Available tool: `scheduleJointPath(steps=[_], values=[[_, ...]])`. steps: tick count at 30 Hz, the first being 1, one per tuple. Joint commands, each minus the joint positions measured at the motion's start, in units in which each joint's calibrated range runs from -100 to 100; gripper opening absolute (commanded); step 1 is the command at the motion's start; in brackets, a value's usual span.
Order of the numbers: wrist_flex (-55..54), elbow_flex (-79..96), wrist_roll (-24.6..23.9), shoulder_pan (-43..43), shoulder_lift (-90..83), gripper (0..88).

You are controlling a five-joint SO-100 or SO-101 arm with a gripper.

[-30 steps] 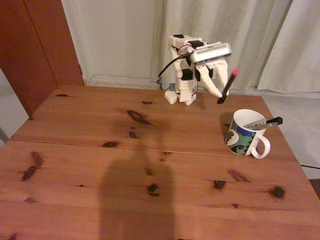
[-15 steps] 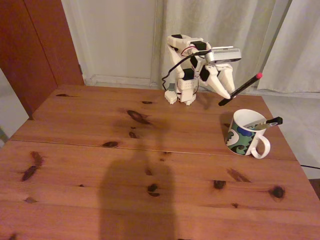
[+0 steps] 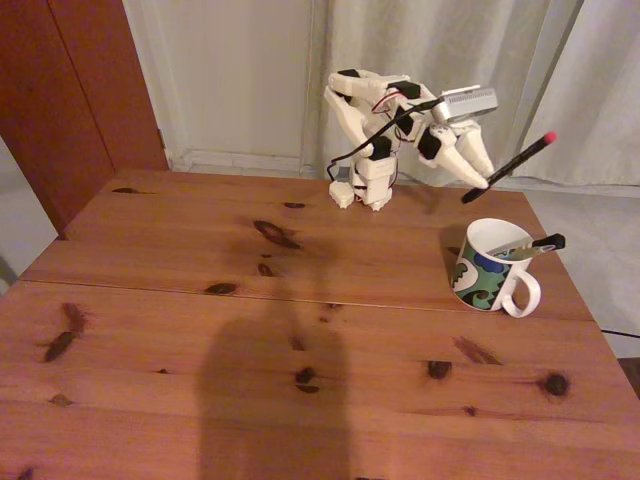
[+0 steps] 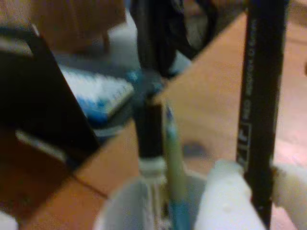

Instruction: Clean up the desk and place the pens and markers into the cup

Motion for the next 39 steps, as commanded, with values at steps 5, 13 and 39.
scheduleJointPath(steps=[5,13,39], values=[[-3.54,-0.90,-3.98,-1.60,-2.08,0.6],[-11.46,4.33,-6.23,-2.16,-1.99,0.5],[-39.33,8.66,-6.44,-0.15,17.20,0.5]])
